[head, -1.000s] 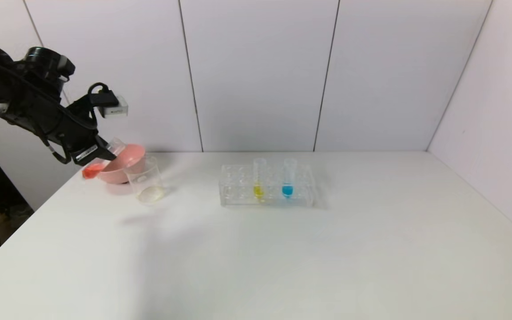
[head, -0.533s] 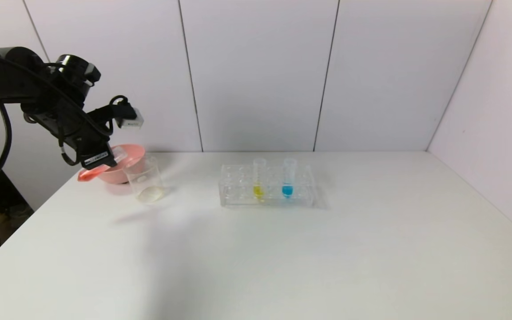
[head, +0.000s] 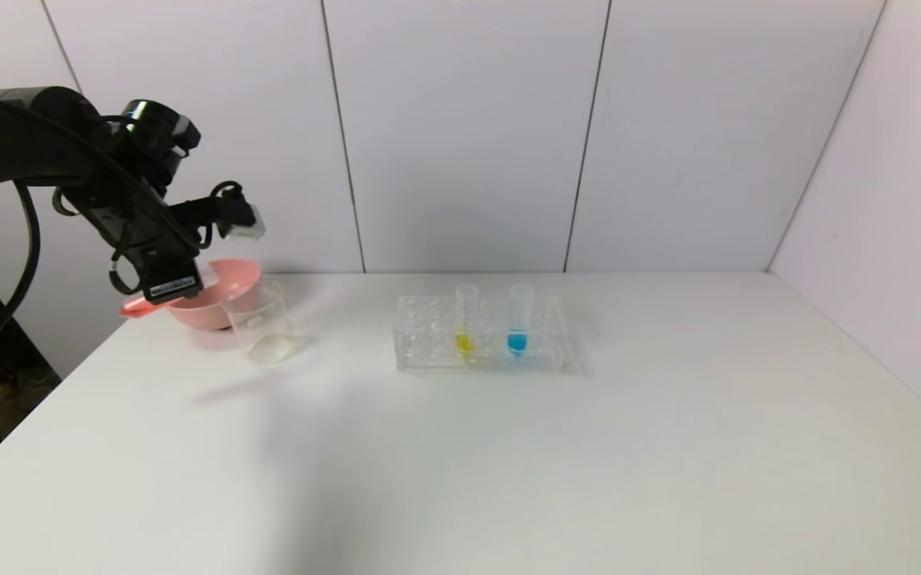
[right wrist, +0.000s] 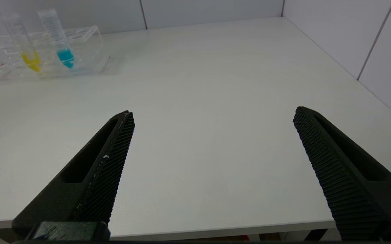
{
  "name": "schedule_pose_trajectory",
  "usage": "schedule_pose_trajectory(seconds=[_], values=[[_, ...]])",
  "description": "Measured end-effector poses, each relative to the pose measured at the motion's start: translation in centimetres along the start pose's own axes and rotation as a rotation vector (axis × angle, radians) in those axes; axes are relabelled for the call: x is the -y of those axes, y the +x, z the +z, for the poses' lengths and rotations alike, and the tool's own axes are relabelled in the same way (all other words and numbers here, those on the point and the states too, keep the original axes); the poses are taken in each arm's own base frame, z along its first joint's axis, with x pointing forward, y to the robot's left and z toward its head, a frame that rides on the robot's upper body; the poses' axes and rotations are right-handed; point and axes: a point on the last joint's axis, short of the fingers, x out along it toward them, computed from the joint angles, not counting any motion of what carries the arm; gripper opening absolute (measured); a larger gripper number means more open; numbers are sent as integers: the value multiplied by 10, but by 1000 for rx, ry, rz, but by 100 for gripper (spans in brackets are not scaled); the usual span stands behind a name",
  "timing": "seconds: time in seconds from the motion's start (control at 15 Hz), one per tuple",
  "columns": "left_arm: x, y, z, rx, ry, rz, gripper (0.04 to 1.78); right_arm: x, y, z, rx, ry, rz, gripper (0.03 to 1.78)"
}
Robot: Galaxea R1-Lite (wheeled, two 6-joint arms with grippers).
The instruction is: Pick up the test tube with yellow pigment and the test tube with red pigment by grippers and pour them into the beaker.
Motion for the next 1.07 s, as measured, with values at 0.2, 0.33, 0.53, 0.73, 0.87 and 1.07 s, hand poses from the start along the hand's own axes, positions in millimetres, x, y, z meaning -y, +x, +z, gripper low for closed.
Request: schedule_pose_trajectory(seconds=[0.2,0.33,0.53,0.73,0.87,1.07], values=[[4,0,8,-29,22,23,43,0,0,0,0,0,0,171],[7,0,13,-50,38,40,43,0,0,0,0,0,0,171],[10,0,19,-97,66,79,43,0,0,0,0,0,0,171],[11,0,23,-144,91,123,43,0,0,0,0,0,0,171],[14,0,27,-162,101,138,43,0,0,0,0,0,0,171],[19,0,35,-194,122,159,43,0,0,0,0,0,0,171]])
